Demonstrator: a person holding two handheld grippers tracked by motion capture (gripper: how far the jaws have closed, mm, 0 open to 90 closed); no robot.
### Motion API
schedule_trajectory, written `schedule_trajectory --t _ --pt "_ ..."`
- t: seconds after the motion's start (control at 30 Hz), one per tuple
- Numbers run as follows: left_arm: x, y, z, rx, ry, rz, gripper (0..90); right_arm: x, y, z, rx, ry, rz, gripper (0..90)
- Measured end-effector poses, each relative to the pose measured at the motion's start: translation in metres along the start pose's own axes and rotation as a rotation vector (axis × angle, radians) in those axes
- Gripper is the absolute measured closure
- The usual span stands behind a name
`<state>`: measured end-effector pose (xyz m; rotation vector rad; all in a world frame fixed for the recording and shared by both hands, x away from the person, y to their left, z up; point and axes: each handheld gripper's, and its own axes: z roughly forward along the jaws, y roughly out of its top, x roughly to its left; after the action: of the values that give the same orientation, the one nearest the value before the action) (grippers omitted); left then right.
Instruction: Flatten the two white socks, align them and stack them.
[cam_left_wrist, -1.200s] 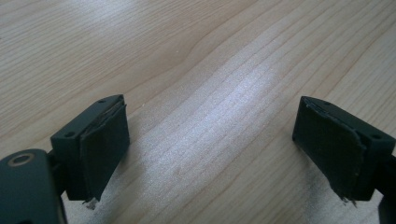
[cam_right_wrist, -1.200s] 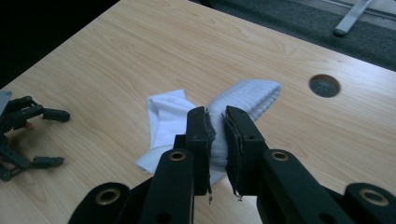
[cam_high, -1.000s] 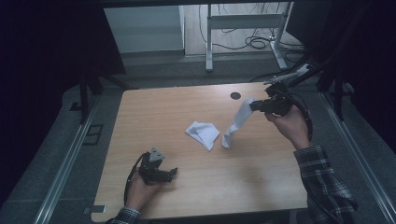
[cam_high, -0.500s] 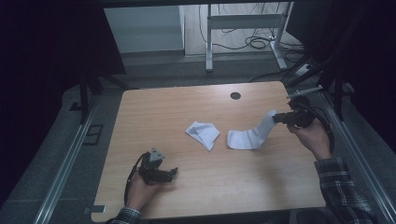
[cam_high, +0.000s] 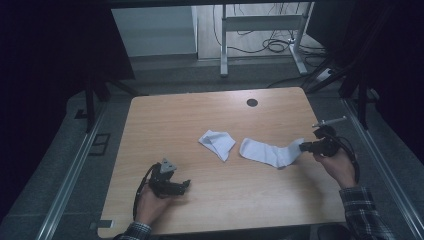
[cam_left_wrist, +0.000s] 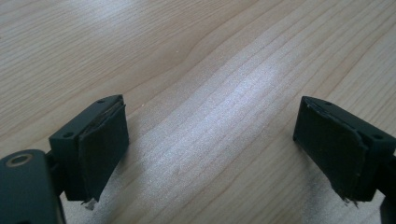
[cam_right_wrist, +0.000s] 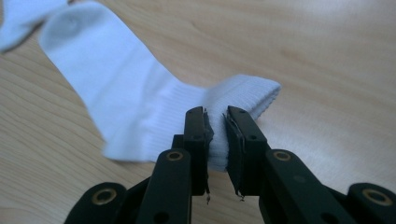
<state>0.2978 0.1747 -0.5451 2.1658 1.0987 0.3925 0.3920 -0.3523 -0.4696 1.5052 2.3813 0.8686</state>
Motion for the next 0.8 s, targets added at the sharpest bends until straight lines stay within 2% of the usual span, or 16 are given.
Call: schedule_trajectory --t 0.1,0.23,0.33,0.4,0.43,0.47,0.57,0.63,0.8 --pt "0.000 0.000 0.000 0.000 0.000 0.002 10.3 -0.004 -0.015 0.010 0.007 0.008 0.014 73.2" --pt "0.000 0.000 0.000 0.003 0.001 0.000 10.4 -0.004 -0.032 0.022 0.012 0.000 0.004 66.9" --pt "0.000 0.000 0.000 0.002 0.002 -0.003 10.4 -0.004 -0.038 0.024 -0.020 -0.002 0.007 58.3" --pt "0.000 0.000 0.000 0.003 0.003 -0.003 10.4 -0.004 -0.038 0.023 -0.027 -0.007 0.004 55.2" --pt "0.000 0.001 0.000 0.001 0.003 -0.003 10.4 -0.003 -0.037 0.019 -0.063 -0.032 -0.004 47.1" --pt "0.000 0.001 0.000 0.001 0.003 -0.003 10.4 -0.003 -0.037 0.019 -0.063 -0.032 -0.004 47.1" --pt "0.000 0.001 0.001 0.002 0.003 -0.002 10.5 -0.002 -0.038 0.018 -0.097 -0.044 -0.002 39.3" --pt "0.000 0.002 0.001 0.000 0.001 -0.003 10.8 0.000 -0.039 0.019 -0.093 -0.063 -0.016 36.8" --pt "-0.001 0.006 0.003 0.007 -0.003 0.002 13.6 0.001 -0.042 0.025 -0.075 -0.065 -0.026 32.0"
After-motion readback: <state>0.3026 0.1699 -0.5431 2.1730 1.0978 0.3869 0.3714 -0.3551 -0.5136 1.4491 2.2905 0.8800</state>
